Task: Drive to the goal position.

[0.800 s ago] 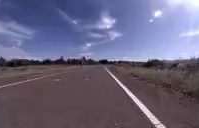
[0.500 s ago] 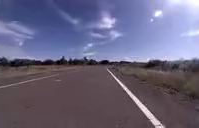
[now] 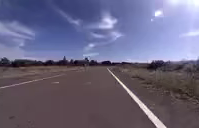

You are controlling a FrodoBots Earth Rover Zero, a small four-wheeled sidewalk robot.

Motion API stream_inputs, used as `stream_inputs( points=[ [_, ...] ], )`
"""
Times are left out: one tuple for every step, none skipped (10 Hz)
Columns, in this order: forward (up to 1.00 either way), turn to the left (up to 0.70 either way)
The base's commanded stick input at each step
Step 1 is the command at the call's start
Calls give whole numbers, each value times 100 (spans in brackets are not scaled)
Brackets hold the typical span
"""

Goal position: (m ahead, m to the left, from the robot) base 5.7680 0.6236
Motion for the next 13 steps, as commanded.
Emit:
stream_inputs(
  points=[
    [100,0],
    [100,0],
    [100,0],
    [100,0],
    [100,0],
    [100,0],
    [100,0],
    [100,0],
    [100,0],
    [100,0],
    [100,0],
    [100,0],
    [100,0]
  ],
)
